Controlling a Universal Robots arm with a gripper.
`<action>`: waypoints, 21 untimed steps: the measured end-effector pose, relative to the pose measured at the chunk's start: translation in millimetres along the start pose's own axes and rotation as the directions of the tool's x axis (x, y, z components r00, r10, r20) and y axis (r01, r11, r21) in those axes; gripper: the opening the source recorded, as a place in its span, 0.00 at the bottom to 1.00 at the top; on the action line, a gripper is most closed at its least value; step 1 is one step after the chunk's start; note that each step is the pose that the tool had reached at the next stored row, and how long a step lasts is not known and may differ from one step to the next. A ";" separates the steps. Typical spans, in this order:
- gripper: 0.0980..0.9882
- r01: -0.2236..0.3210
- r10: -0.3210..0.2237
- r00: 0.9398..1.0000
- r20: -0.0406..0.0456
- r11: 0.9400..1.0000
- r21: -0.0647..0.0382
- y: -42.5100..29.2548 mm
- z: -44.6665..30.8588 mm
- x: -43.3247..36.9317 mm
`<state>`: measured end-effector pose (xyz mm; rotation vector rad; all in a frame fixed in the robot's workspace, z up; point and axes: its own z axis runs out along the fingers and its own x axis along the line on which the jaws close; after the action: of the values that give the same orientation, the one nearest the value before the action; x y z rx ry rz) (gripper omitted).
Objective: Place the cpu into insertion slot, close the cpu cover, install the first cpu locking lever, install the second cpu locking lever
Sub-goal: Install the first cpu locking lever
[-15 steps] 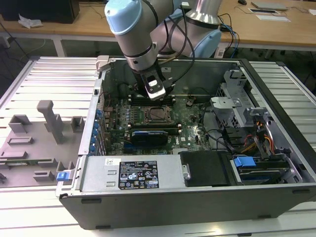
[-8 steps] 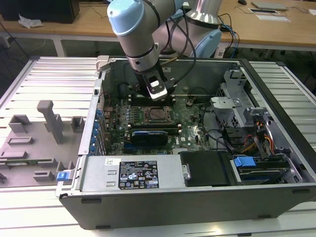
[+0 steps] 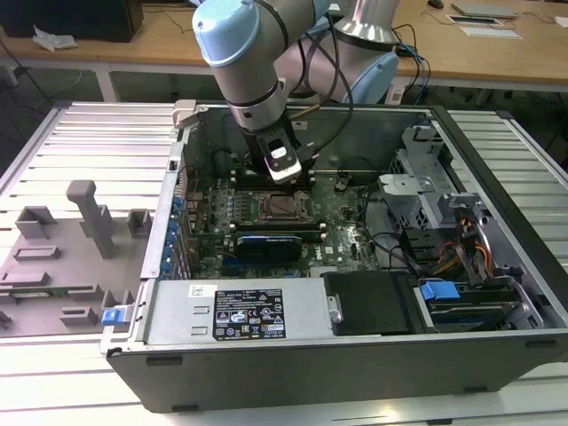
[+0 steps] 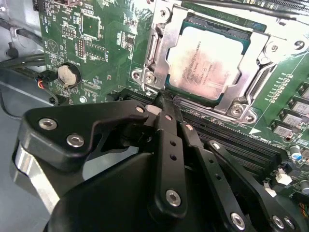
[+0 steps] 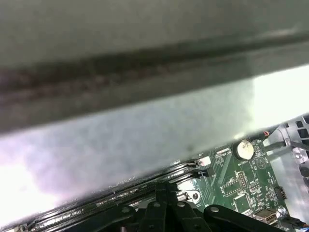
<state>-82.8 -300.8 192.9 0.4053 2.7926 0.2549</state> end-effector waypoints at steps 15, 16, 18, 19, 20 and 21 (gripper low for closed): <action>0.01 0.000 0.000 1.000 0.000 1.000 0.000 2.8 -11.4 -4.3; 0.01 0.000 0.000 1.000 0.000 1.000 0.000 3.4 -13.8 -5.0; 0.01 0.000 0.000 1.000 0.000 1.000 0.000 4.2 -17.5 -6.1; 0.01 0.000 0.000 1.000 0.000 1.000 0.000 4.3 -17.6 -6.1; 0.01 0.000 0.000 1.000 0.000 1.000 0.000 4.3 -17.6 -6.1; 0.01 0.000 0.000 1.000 0.000 1.000 0.000 4.3 -17.6 -6.1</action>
<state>-81.8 -300.9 211.9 0.4051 2.7926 0.2551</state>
